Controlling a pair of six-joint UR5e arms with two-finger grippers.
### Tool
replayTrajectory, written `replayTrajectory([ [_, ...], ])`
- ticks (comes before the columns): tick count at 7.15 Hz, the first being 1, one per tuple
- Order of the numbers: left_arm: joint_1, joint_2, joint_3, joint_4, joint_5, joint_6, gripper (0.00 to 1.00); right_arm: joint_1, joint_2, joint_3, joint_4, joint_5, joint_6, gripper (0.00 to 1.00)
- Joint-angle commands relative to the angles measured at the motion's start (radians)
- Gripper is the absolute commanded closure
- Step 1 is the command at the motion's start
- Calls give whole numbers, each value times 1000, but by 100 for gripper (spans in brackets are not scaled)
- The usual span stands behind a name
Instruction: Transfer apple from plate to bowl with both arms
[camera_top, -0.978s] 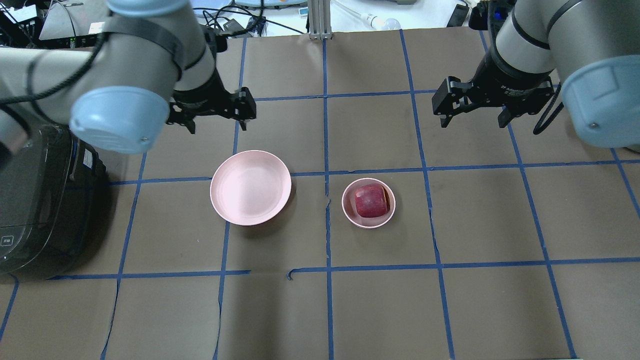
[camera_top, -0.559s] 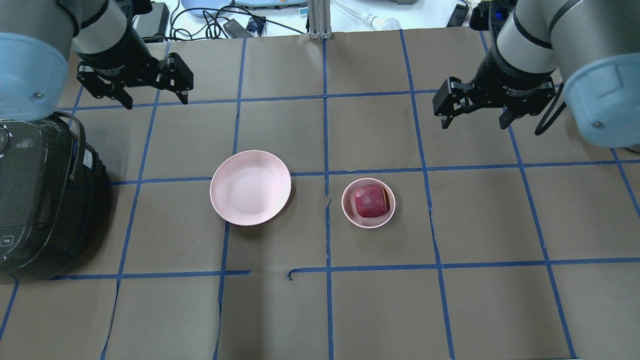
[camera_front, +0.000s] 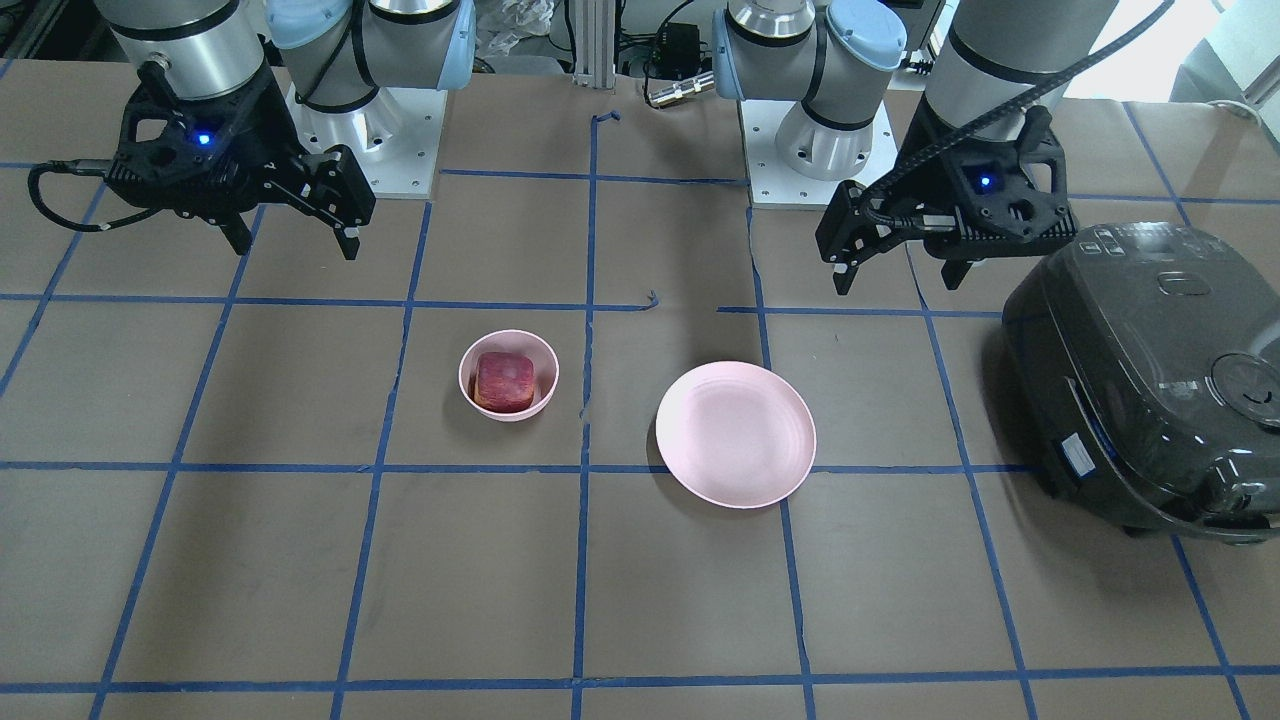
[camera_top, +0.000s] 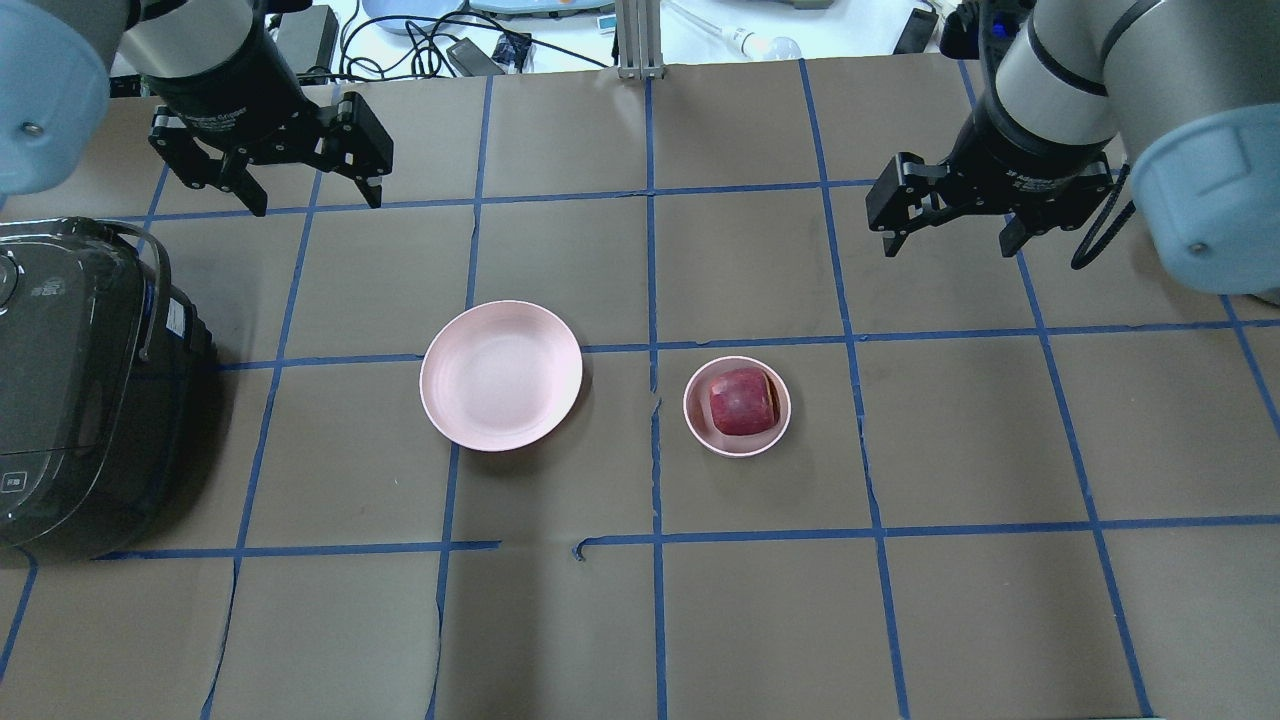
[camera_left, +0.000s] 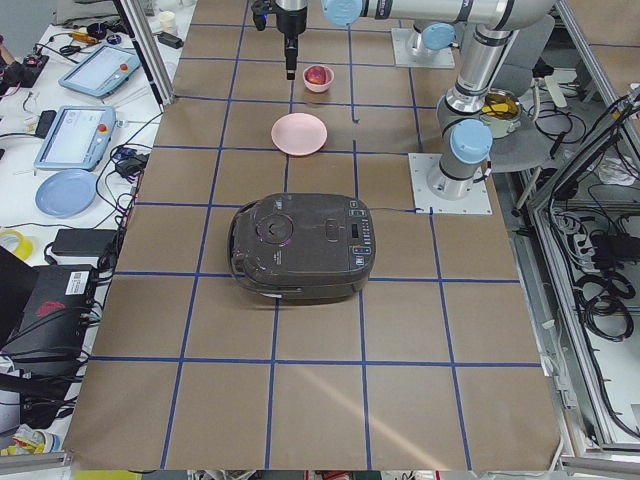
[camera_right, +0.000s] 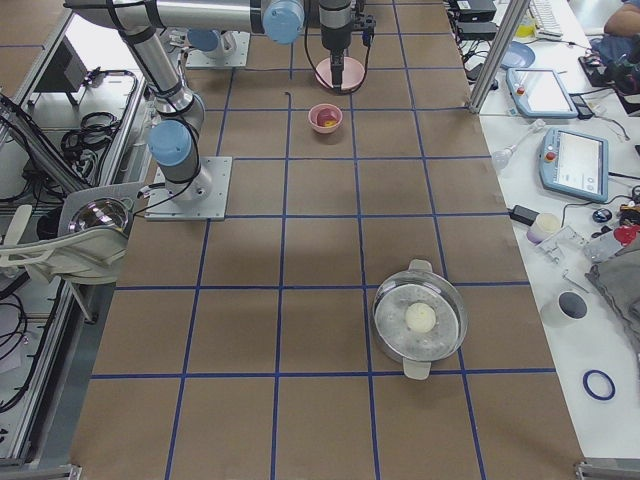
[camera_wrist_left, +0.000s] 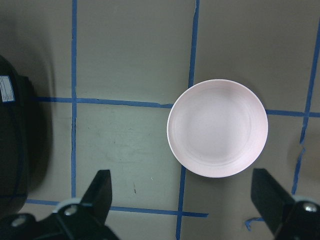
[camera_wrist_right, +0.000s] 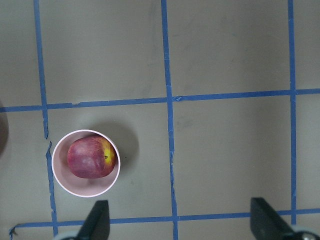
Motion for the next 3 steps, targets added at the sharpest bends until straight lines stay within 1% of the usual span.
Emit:
replayTrajectory([
  [1,-4,21,-6,-17,3,8,0,0,1,2,0,0,0,0],
  [3,-2,19,5,-44,-10,8,0,0,1,0,0,0,0,0],
])
